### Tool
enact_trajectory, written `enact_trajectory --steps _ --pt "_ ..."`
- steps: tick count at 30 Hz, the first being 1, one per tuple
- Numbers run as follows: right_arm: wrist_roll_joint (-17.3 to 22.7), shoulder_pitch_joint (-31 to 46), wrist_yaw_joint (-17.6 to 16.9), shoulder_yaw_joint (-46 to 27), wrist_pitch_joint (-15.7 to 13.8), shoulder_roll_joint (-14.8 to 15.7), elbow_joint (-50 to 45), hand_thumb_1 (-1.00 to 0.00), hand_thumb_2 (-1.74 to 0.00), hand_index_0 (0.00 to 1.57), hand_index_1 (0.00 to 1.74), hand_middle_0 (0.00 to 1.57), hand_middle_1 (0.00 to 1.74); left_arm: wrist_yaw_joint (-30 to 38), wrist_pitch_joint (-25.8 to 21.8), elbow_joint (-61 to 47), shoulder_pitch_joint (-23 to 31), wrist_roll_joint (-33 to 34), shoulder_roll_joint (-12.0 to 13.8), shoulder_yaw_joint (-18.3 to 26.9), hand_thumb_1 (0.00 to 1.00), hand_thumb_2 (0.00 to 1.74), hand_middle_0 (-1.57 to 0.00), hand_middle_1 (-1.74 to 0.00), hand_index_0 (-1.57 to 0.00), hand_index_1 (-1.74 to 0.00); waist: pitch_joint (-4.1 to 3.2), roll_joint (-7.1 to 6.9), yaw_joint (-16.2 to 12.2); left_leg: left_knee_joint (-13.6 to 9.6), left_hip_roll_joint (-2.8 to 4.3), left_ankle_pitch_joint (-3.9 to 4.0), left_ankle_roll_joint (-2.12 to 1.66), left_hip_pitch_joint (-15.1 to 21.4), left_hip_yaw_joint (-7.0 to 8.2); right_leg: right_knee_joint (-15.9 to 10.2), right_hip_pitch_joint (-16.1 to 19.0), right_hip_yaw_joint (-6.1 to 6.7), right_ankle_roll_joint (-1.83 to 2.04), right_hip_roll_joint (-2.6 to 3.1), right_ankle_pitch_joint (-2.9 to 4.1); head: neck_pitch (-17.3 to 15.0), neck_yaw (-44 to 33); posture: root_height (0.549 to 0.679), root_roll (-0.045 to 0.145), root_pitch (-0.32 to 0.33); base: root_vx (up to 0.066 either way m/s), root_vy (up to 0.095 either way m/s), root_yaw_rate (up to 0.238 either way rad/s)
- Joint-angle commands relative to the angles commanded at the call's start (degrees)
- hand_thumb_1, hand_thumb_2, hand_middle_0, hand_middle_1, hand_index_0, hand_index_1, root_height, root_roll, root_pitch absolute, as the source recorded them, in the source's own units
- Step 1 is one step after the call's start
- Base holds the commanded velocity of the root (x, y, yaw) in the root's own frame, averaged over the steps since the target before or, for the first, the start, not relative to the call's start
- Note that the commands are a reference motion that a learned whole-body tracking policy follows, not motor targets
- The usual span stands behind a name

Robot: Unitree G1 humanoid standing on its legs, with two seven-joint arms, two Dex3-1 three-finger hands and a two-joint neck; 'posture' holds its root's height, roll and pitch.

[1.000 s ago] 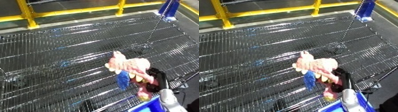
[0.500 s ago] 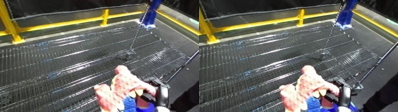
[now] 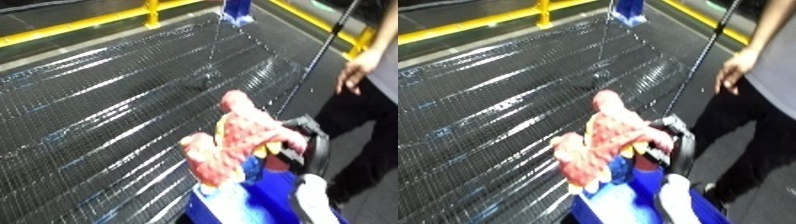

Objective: Pick up the object and place it into the box

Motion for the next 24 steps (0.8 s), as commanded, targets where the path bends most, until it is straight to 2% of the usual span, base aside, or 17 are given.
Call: enact_trajectory --steps 6,11,18,24 --pt "-2.62 3.27 -0.56 -2.67 0.71 0.14 -0.93 -1.0 -1.74 1.57 1.74 1.57 1.74 -0.44 -0.14 0.08 -0.6 0.46 -0.18 -0.77 1.0 1.74 -1.57 -1.74 -1.57 -1.74 0.0 1.23 -2.74 -0.36 -0.33 -0.24 0.03 0.7 1.39 -0.71 -0.35 1.16 -0.02 -0.08 0.27 -2.63 0.38 0.624 0.091 -0.229 -0.004 0.036 -0.152" --pt "-3.47 4.31 -0.8 -3.56 1.31 0.0 -0.08 -1.0 -1.74 1.57 1.74 1.57 1.74 -0.7 -0.65 0.17 -1.0 0.86 -0.67 -1.08 1.0 1.74 -1.57 -1.74 -1.57 -1.74 0.0 2.55 -4.59 -0.94 -0.74 -0.23 -0.02 1.23 2.53 -1.88 -0.27 2.0 -0.05 -0.22 0.47 -2.86 -0.27 0.626 0.1 -0.223 -0.002 0.034 -0.151" --pt "-0.77 4.19 -0.42 -4.06 0.63 0.32 3.55 -0.65 -1.13 1.02 1.13 1.02 1.13 -0.85 -1.26 0.48 -1.23 0.65 -0.89 -0.86 1.0 1.74 -1.57 -1.74 -1.57 -1.74 -0.24 3.78 -6.06 -1.99 -0.84 -0.15 -0.11 2.01 3.63 -3.02 0.18 2.56 -0.16 -0.28 0.22 -2.9 -1.08 0.629 0.105 -0.212 0.001 0.015 -0.09" --pt "-2.6 4.12 -1.89 -4.74 1.72 -0.76 6.71 -0.35 -0.61 0.55 0.61 0.55 0.61 -1.01 -1.59 0.5 -0.89 1.33 -0.4 -0.54 1.0 1.74 -1.57 -1.74 -1.57 -1.74 -0.51 4.23 -6.23 -2.68 -0.76 -0.03 -0.14 2.36 4.13 -3.54 0.32 2.66 -0.16 -0.23 0.0 -2.97 -1.23 0.631 0.106 -0.205 0.007 -0.002 -0.044"
